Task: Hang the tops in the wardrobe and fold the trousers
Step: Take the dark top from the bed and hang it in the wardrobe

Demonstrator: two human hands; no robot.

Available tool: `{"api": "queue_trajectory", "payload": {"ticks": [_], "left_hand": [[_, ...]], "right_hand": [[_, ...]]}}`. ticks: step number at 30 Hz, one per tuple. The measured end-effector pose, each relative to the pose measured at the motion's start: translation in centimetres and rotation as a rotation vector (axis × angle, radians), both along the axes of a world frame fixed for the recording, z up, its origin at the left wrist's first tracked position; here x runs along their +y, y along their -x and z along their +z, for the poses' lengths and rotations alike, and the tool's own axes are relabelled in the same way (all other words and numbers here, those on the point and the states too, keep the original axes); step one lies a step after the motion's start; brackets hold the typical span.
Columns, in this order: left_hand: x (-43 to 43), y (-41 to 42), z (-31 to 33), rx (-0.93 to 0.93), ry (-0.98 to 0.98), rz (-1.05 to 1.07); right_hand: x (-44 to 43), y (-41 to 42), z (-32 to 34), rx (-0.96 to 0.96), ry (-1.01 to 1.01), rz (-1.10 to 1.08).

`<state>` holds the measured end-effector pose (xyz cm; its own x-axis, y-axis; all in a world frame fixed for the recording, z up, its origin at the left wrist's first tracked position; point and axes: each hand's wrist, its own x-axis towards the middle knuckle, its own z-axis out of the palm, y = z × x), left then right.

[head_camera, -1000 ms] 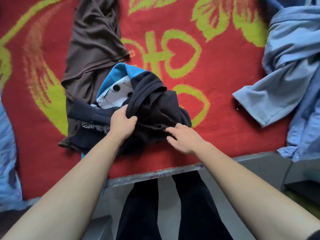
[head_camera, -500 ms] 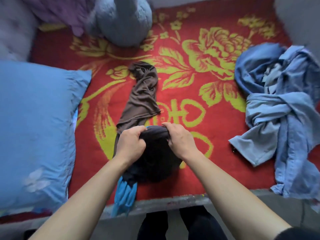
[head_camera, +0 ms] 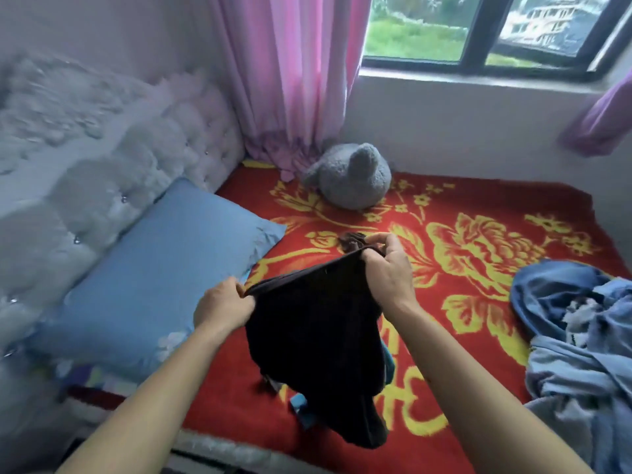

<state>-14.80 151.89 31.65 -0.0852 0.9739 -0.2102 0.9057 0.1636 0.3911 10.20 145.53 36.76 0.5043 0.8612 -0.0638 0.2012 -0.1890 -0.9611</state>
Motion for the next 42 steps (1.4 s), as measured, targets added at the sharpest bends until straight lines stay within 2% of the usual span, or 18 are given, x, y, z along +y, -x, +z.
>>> {"api": "queue_trajectory", "payload": {"ticks": [4, 8, 10, 13, 16, 23, 28, 31, 37, 42], "left_hand": [[-4.4, 2.5, 1.2, -0.365, 0.033, 0.305], [-12.2, 1.3, 0.6, -0.819, 0.072, 0.584], [-15.6, 0.9, -0.5, -0.89, -0.05, 0.663], [-20.7, 1.5, -1.0, -0.875, -0.219, 0.816], [-25.9, 1.9, 0.4, -0.84, -0.344, 0.951], [-37.6, 5.0, 2.9, -0.739, -0.481, 1.218], [-45.2, 8.6, 6.8, -0.673, -0.596, 1.219], [-51.7, 11.5, 9.0, -0.594, -0.576, 1.172], [-71.2, 20.5, 11.0, -0.582, -0.588, 1.146], [-84.9, 26.5, 13.4, -0.639, -0.729, 1.241]], "right_hand": [[-1.5, 0.4, 1.3, 0.127, 0.048, 0.186], [-4.7, 0.9, 0.5, 0.035, 0.021, 0.4], [-5.5, 1.1, 0.1, -0.048, -0.02, 0.502], [-6.7, 2.6, 0.0, -0.125, -0.074, 0.604], [-9.6, 5.4, -0.4, -0.087, -0.086, 0.68], [-17.3, 10.1, 1.6, -0.135, -0.121, 0.929], [-23.7, 14.3, 5.0, -0.165, -0.192, 1.011], [-28.6, 18.0, 6.4, -0.126, -0.272, 1.014], [-43.1, 29.9, 6.4, 0.024, -0.355, 1.037], [-54.1, 38.6, 7.5, 0.03, -0.389, 1.147]]}}
